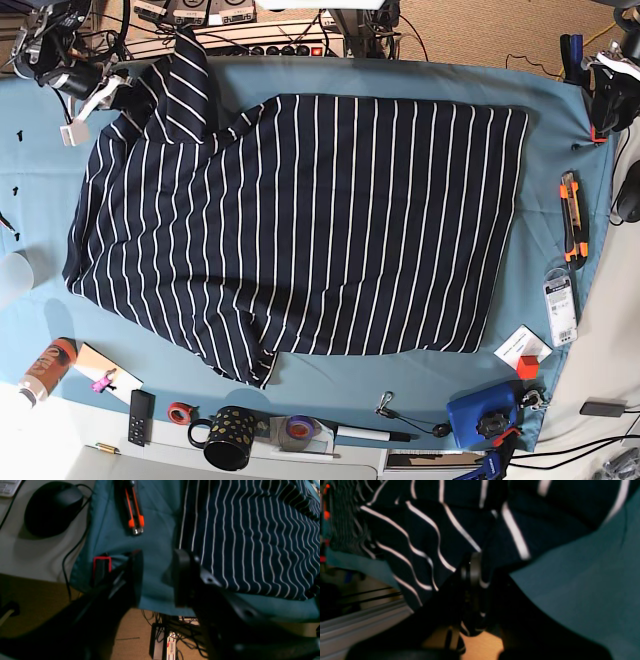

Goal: Layout the t-shirt on the table in an organized manner, then fold the t-shirt properly
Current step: 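Grasp the shirt's collar-side corners with both grippers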

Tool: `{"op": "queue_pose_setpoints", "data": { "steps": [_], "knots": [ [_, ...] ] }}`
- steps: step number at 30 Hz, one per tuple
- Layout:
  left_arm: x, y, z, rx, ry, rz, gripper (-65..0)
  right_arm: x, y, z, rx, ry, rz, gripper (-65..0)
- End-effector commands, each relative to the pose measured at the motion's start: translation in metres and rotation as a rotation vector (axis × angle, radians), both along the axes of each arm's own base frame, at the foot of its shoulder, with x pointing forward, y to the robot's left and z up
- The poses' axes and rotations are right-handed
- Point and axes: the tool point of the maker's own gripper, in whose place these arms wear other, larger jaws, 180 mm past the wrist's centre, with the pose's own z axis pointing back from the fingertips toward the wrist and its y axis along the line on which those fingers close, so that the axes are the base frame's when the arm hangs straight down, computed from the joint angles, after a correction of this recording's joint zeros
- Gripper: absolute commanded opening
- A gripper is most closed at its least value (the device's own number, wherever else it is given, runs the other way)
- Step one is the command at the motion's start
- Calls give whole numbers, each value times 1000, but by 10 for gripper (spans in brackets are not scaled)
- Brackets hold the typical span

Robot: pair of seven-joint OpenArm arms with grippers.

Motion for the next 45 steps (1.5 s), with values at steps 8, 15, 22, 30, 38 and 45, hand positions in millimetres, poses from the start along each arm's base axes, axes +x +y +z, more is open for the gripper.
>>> {"op": "queue_pose_setpoints", "data": {
  "steps": [8, 15, 22, 30, 38, 45],
  "knots": [
    [-3, -6, 0, -6, 16, -22, -463, 0, -80, 52, -115, -116, -175, -650],
    [2, -63, -28, -102, 79, -206, -463, 2, -93, 62, -149, -129, -178, -650],
    [11, -126, -49, -158, 122, -404, -452, 3, -93, 62, -149, -130, -178, -650],
    [17, -128, -77, -49, 222, -355, -339, 3, -93, 62, -149, -130, -178, -650],
    [17, -114, -93, -38, 252, -279, -339, 2, -93, 62, -149, -129, -178, -650],
    [8, -107, -128, -131, 312, -218, -339, 2, -93, 62, -149, -129, -178, -650]
  ]
}}
